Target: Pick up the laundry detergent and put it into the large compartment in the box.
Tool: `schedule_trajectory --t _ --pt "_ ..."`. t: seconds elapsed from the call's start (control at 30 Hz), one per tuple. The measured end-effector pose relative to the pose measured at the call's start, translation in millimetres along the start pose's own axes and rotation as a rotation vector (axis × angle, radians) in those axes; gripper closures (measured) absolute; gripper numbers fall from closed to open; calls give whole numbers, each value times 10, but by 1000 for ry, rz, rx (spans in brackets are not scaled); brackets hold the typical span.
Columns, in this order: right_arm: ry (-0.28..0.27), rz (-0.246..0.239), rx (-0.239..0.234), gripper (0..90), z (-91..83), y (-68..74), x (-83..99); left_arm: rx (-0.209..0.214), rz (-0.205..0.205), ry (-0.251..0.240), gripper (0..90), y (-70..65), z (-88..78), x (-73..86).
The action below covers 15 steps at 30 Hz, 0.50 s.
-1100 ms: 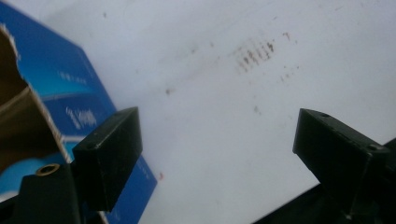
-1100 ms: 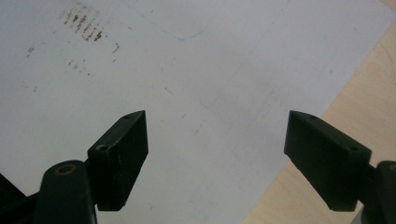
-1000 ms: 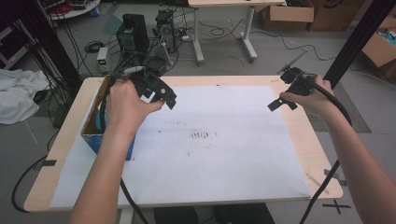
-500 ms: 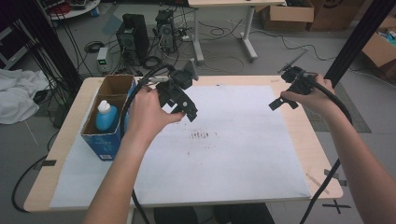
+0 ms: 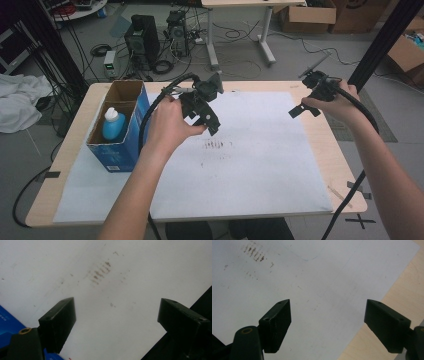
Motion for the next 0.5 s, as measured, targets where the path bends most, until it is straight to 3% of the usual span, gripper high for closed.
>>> schedule_trajectory --t 0.33,0.5 --pt "2 -5 -3 217 6 11 -8 3 18 7 159 -46 25 -15" --pt "3 -2 0 215 10 3 4 -10 8 11 158 -37 39 -14"
Point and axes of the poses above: each handheld gripper's, and its own axes: z roughly forward along the jaws, x roughly out of its underside, y roughly to its left, the point moved 5 cm from there along z, roughly forward along the jaws, and after that the axes turned 11 degrees about -z, right-handed, at the moved point
